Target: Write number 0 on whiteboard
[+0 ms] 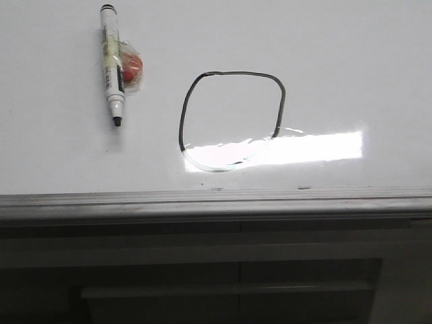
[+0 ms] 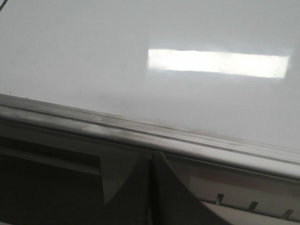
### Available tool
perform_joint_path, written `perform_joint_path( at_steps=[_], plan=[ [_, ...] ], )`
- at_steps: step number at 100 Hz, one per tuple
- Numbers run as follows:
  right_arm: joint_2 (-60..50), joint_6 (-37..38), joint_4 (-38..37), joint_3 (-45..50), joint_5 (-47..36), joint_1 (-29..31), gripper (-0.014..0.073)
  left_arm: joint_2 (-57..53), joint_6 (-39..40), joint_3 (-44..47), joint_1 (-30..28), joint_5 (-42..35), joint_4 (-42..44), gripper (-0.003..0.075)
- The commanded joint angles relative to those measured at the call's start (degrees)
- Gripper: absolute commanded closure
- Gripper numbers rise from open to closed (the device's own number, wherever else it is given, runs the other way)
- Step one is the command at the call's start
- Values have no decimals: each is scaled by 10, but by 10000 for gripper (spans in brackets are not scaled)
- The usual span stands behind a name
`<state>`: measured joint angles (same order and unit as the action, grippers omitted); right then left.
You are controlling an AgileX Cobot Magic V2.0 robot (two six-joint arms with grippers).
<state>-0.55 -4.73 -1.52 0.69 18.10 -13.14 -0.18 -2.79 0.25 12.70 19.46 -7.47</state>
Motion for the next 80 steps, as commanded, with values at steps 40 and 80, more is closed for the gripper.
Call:
perform_joint_path(
  at_steps=[40,80],
  plan=[
    [-11,3,-15,7,-12,3,664,-16,5,17,-1,-20,-7,740],
    [-11,3,-16,7,-12,3,664,-16,5,17,-1,-20,-7,740]
  ],
)
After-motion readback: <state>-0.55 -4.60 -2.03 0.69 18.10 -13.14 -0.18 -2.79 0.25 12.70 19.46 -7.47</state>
